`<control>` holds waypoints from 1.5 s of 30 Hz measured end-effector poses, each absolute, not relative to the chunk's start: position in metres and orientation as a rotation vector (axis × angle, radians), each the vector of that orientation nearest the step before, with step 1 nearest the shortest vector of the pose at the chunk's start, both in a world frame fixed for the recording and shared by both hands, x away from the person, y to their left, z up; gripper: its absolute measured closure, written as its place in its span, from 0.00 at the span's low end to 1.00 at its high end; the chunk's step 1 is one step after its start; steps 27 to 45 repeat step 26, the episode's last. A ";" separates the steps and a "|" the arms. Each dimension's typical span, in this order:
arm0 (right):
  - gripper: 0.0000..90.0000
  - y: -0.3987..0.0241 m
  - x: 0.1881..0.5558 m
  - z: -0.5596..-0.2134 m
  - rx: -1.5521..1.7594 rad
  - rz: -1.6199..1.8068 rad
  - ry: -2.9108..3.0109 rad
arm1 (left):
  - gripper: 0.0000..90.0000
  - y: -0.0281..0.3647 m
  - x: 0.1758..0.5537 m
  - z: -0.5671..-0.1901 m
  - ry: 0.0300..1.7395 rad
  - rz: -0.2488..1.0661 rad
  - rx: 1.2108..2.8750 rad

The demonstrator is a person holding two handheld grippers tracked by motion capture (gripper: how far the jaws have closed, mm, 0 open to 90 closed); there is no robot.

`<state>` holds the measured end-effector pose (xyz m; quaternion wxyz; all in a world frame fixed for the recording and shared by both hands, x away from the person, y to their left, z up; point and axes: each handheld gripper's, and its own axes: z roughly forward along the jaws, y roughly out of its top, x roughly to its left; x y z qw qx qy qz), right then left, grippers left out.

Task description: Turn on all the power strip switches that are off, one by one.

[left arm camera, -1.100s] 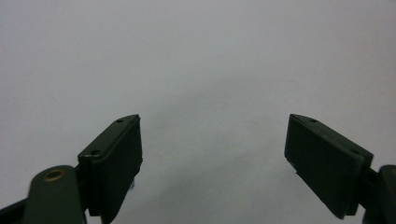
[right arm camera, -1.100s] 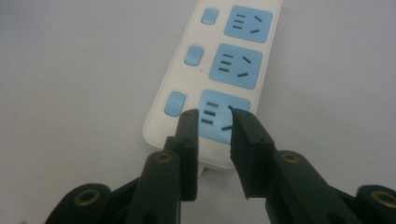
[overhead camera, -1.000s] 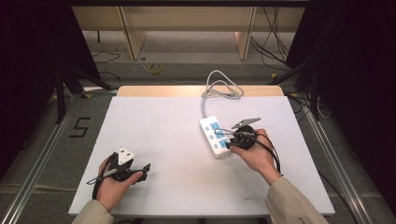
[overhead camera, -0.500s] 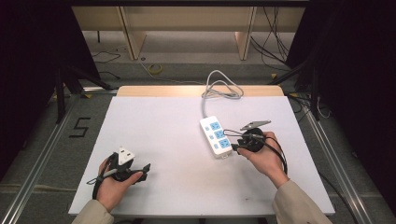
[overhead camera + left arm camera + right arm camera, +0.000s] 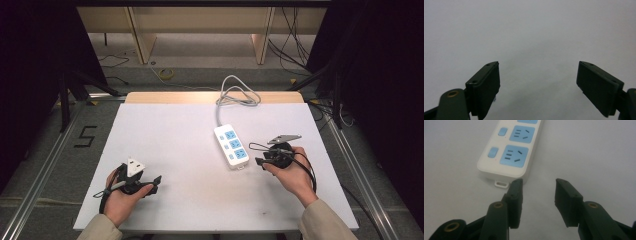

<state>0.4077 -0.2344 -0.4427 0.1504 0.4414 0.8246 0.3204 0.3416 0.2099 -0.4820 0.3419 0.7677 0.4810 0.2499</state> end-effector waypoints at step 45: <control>0.55 -0.270 0.370 -0.467 1.285 1.040 2.296 | 0.18 0.209 0.346 -0.488 1.216 0.621 2.028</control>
